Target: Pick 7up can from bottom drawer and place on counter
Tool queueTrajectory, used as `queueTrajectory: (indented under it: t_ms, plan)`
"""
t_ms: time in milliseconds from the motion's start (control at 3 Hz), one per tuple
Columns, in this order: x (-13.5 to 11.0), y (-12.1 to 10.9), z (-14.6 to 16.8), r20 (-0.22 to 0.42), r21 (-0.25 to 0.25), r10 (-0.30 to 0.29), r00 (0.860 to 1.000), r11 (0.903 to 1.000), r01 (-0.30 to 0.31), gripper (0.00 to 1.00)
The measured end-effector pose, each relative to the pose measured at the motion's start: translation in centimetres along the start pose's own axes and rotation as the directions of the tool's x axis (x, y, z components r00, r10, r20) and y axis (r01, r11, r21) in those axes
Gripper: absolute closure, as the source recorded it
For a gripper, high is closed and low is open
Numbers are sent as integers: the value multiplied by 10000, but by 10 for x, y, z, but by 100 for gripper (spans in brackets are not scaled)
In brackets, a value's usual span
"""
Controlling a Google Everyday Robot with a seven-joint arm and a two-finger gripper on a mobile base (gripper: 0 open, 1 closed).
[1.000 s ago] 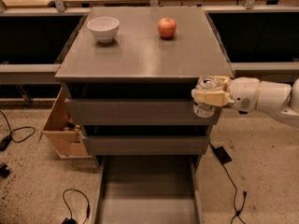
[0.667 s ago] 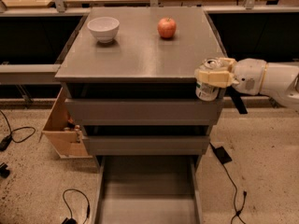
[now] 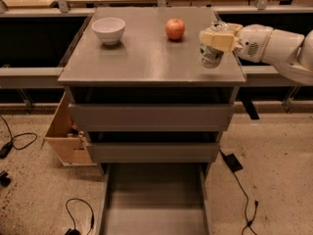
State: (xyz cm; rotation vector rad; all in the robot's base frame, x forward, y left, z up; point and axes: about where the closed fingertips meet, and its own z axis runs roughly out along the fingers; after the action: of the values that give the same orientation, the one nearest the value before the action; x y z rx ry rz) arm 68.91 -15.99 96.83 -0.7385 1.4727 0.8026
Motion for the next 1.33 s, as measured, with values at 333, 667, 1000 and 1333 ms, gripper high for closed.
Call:
queueTrajectory:
  t_ms: [333, 667, 1000, 1333]
  plan:
    - [5, -39, 37, 422, 272, 309, 9986, 9991, -320, 100]
    - [58, -71, 67, 401, 556, 1106, 9931, 9921, -1127, 98]
    - [50, -71, 67, 401, 556, 1106, 9931, 9921, -1127, 76]
    - [50, -71, 67, 401, 556, 1106, 9931, 9921, -1128, 45]
